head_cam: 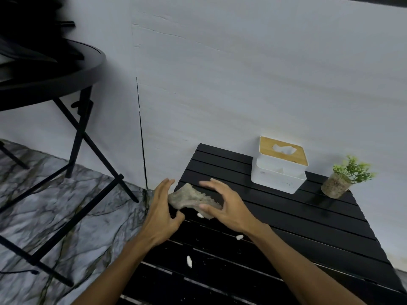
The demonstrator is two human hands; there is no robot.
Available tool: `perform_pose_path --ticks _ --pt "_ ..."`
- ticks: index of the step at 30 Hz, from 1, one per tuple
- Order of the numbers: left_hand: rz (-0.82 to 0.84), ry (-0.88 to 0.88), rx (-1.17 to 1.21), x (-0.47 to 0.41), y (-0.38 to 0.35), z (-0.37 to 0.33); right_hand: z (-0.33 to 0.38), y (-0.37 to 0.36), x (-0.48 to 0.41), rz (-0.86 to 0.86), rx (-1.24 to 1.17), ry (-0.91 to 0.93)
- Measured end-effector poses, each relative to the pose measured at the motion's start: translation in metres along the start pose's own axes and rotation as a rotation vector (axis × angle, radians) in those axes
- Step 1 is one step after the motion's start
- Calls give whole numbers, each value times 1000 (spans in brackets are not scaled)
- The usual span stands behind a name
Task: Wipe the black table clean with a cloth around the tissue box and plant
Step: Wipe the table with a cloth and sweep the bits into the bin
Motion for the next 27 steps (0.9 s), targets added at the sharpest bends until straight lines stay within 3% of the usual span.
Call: perform_pose_path --ticks 3,5,7,13,22,25,27 --pt "0 -129 -179 -4 11 1 -2 2 27 -161 273 171" --pt "57 -166 -268 -7 16 5 -6 -9 30 -171 449 165" --pt "106 -216 -321 -12 18 8 -8 -16 27 -187 468 112" --pt "126 -190 -280 -29 16 12 -15 -8 16 -158 263 -7" --pt "56 -41 110 -81 5 -12 -32 37 -7 11 -524 -600" --pt "68 8 143 -102 -4 -16 -37 47 -14 70 -693 -715" --pt "79 48 145 -116 -13 -10 -46 51 -20 22 -703 -778"
Point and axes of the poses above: each hand's wrist, its own x-axis away from the middle knuckle, its own y-axis out of the back of the hand, z = x × y, the point moved 4 cm from there along -x, towards the middle knuckle, and after that the axes turned 13 degrees about -y, right-handed, at the moved point
